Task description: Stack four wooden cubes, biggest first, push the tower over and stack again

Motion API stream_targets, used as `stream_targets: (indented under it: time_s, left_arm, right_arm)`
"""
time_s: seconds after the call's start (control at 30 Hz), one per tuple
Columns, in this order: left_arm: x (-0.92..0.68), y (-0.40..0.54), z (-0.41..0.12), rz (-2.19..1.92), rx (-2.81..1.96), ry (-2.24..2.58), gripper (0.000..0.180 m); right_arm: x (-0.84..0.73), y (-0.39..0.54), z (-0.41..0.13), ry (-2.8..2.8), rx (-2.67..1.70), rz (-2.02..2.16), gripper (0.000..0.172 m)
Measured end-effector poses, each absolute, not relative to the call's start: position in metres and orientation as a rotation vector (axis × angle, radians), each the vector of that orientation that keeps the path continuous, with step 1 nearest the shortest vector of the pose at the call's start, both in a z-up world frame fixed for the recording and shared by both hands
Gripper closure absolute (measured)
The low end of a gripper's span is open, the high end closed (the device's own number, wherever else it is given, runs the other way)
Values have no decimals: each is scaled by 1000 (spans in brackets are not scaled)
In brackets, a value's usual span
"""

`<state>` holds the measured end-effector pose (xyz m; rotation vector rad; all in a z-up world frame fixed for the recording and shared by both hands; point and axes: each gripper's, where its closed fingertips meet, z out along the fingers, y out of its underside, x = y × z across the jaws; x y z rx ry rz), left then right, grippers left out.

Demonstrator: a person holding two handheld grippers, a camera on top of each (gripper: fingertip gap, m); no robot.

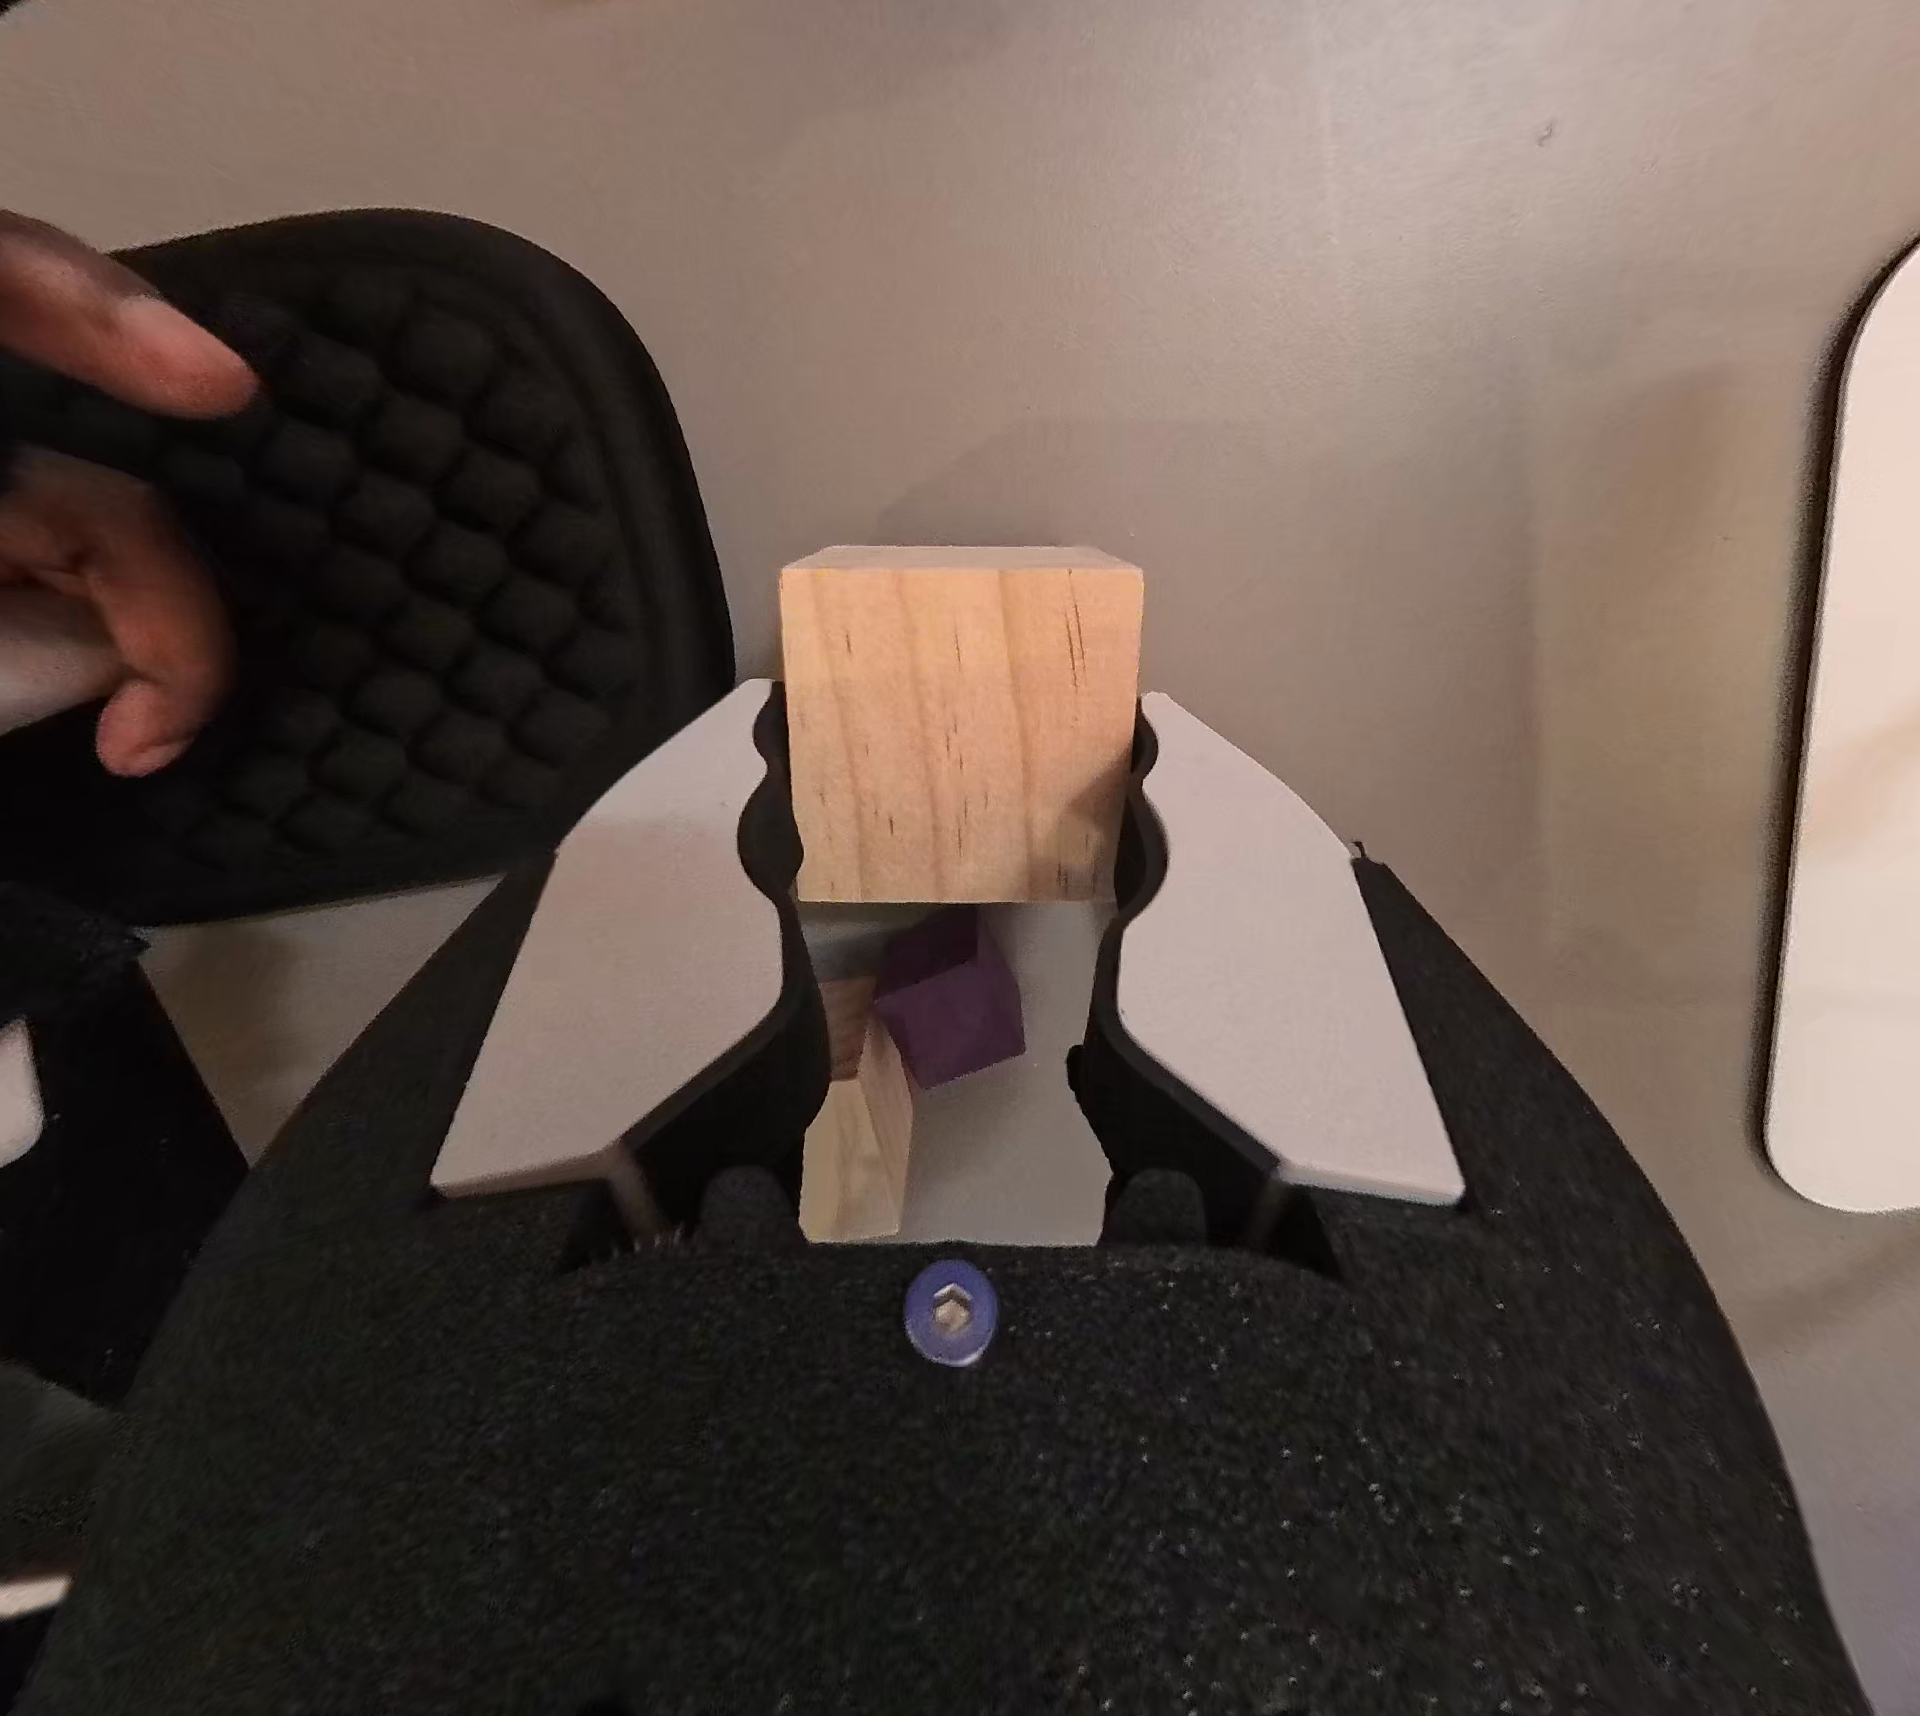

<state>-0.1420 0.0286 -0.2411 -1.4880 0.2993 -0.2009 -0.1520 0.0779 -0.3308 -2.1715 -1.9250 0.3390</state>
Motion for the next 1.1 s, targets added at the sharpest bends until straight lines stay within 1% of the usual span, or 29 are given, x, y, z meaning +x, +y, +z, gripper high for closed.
stream_targets:
  time_s: [0.37,0.53,0.63,0.7,0.77,0.87,1.1]
  left_arm:
    - [-143,29,-241,-203,-1490,288,37]
    - [-143,29,-241,-207,-1488,289,38]
    - [-142,28,-240,-220,-1480,294,35]
    - [-143,28,-240,-226,-1480,291,35]
    - [-142,28,-240,-229,-1484,295,34]
    - [-142,27,-240,-230,-1478,298,35]
    - [-142,27,-239,-234,-1477,292,35]
  right_arm:
    - [-155,76,-335,-1945,-2147,312,113]
    - [-155,73,-293,-1913,-2037,424,98]
    - [-131,73,-266,-1994,-1870,383,99]
    - [-102,76,-261,-2037,-1851,304,99]
    - [-76,69,-264,-2087,-1877,322,103]
    - [-56,47,-279,-2125,-1934,449,103]
    - [-51,34,-322,-2126,-2001,344,103]
